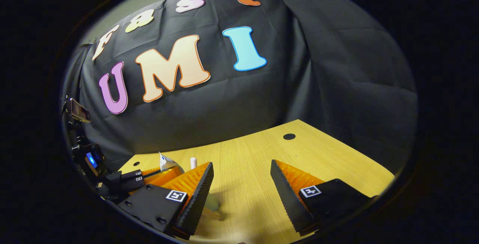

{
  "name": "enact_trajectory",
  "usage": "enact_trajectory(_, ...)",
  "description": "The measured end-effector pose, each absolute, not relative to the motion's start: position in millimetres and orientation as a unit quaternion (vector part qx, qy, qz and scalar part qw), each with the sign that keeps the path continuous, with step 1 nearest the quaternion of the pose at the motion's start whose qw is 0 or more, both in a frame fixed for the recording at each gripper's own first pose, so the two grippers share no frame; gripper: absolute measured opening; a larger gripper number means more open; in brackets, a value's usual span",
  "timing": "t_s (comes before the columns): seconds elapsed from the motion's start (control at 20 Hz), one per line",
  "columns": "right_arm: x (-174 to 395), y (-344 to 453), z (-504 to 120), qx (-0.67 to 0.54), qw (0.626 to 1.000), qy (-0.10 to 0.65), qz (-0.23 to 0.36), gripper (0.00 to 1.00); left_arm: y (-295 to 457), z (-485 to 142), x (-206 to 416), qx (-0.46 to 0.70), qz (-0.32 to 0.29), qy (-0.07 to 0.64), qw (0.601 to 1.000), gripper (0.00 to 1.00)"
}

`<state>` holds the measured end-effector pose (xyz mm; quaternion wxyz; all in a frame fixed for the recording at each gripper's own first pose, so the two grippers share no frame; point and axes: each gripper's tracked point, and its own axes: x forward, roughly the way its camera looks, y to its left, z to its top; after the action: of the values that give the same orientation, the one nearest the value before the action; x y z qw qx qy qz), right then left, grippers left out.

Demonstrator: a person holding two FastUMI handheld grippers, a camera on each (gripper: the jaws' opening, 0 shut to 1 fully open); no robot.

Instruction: Put the toothbrush and toothpaste on the desktop into the cup, then pick up the cup and place it on the coaster on the desktop.

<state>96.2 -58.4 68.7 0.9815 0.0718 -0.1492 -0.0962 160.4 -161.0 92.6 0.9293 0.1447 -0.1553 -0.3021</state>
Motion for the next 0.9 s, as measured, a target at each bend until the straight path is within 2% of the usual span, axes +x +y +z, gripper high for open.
enact_trajectory(0.1, 94, -56, 68, 0.07, 0.983, -0.145, -0.091, 0.94, -163, 96, 152, 0.144, -0.307, -0.161, 0.927, 0.46)
enact_trajectory(0.15, 92, -54, 67, 0.068, 0.984, -0.142, -0.088, 0.94, -160, 100, 148, 0.145, -0.3, -0.166, 0.928, 0.66)
enact_trajectory(0.2, 92, -52, 66, 0.066, 0.985, -0.138, -0.085, 0.94, -156, 103, 146, 0.145, -0.291, -0.17, 0.93, 0.76)
enact_trajectory(0.25, 91, -48, 67, 0.061, 0.985, -0.136, -0.082, 0.94, -151, 108, 142, 0.141, -0.28, -0.176, 0.933, 0.93)
enact_trajectory(0.45, 92, -29, 67, 0.031, 0.991, -0.116, -0.056, 0.94, -130, 129, 123, 0.127, -0.249, -0.195, 0.94, 0.95)
enact_trajectory(0.75, 104, 10, 45, -0.023, 0.999, -0.034, 0.021, 0.94, -71, 159, 95, 0.098, -0.172, -0.201, 0.959, 0.94)
enact_trajectory(0.8, 108, 18, 39, -0.028, 0.999, -0.016, 0.036, 0.87, -58, 159, 92, 0.096, -0.154, -0.197, 0.964, 0.94)
enact_trajectory(0.9, 116, 32, 31, -0.042, 0.997, 0.012, 0.063, 0.97, -34, 160, 84, 0.094, -0.12, -0.191, 0.97, 0.94)
